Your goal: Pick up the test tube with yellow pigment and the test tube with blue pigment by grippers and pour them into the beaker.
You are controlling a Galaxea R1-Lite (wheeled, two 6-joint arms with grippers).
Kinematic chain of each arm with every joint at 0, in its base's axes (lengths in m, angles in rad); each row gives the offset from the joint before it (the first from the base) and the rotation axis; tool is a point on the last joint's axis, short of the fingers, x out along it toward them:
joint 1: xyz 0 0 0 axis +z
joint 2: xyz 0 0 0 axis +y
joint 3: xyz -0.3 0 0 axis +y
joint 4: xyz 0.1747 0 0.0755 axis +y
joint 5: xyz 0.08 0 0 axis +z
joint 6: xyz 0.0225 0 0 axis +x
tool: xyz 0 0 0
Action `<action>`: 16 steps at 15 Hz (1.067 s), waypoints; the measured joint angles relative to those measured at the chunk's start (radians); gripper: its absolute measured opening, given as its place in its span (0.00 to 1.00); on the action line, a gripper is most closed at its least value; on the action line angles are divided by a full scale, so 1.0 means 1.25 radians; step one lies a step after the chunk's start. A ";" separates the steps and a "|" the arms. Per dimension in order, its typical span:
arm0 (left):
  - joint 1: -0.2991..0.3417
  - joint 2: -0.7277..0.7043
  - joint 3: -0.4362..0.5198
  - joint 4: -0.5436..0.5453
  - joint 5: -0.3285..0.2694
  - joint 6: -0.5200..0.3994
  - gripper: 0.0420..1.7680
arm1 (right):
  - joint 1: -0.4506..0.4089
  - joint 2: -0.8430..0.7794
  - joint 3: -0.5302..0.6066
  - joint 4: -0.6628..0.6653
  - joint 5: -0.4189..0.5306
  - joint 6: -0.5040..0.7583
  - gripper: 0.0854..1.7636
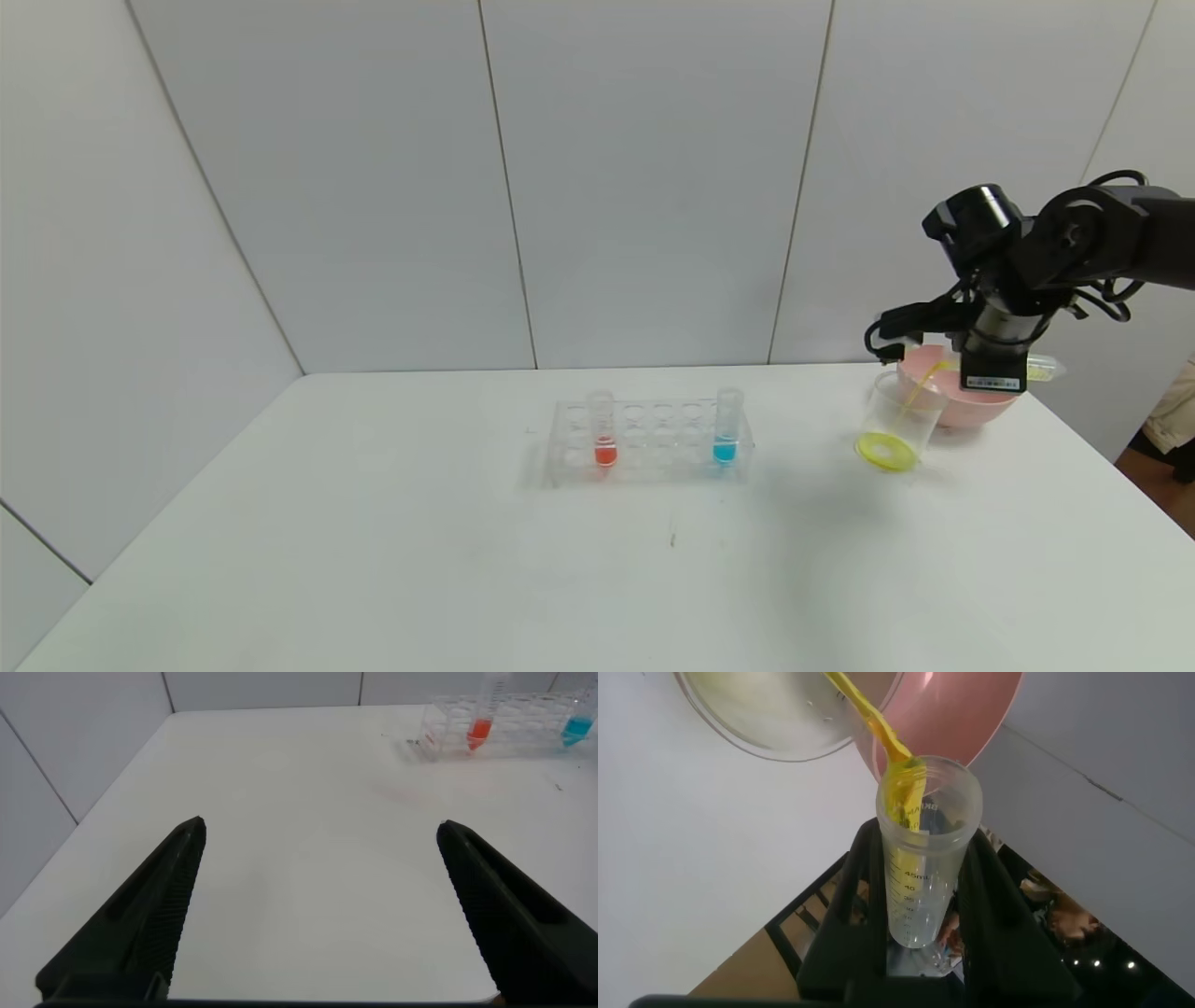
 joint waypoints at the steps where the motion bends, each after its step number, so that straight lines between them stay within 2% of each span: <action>1: 0.000 0.000 0.000 0.000 0.000 0.000 1.00 | 0.002 0.000 0.000 0.000 0.000 -0.001 0.25; 3: 0.000 0.000 0.000 0.000 0.000 0.000 1.00 | 0.009 -0.001 -0.001 -0.002 -0.003 -0.003 0.25; 6: 0.000 0.000 0.000 0.000 0.000 0.000 1.00 | 0.019 0.000 -0.001 -0.004 -0.054 -0.010 0.25; 11: 0.000 0.000 0.000 0.000 0.000 0.000 1.00 | 0.036 0.002 -0.001 -0.001 -0.095 -0.015 0.25; 16: 0.000 0.000 0.000 0.000 0.000 0.000 1.00 | 0.042 -0.004 -0.001 0.000 -0.102 -0.042 0.25</action>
